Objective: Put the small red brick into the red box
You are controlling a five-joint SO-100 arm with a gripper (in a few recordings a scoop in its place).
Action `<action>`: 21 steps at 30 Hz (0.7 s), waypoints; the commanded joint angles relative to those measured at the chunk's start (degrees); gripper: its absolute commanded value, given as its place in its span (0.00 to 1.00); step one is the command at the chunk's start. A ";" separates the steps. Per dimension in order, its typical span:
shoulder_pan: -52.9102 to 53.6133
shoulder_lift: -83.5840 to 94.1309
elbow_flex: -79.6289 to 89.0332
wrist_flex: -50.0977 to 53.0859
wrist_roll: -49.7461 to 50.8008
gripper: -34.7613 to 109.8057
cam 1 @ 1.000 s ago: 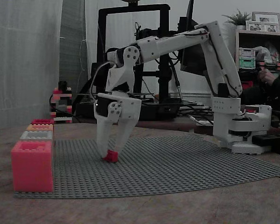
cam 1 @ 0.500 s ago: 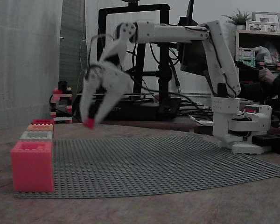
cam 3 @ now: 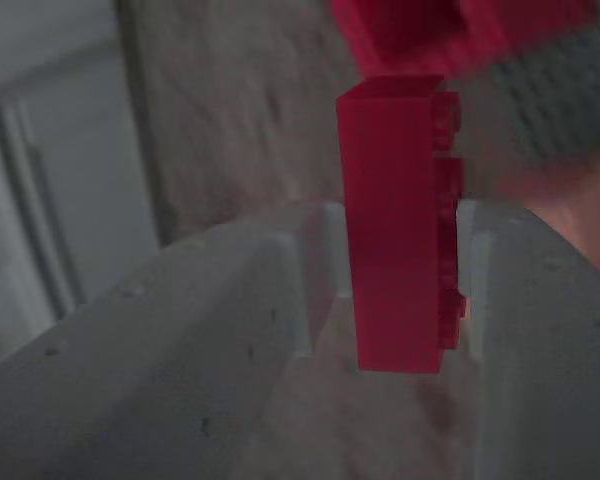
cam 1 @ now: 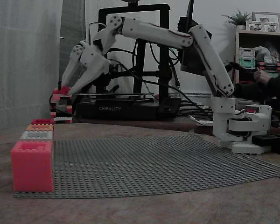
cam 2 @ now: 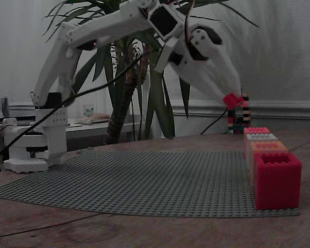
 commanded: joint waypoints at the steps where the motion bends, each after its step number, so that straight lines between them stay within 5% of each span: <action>1: 2.29 -1.76 -9.05 -2.72 -0.44 0.24; 21: 2.46 -14.15 -10.81 -20.39 -7.65 0.28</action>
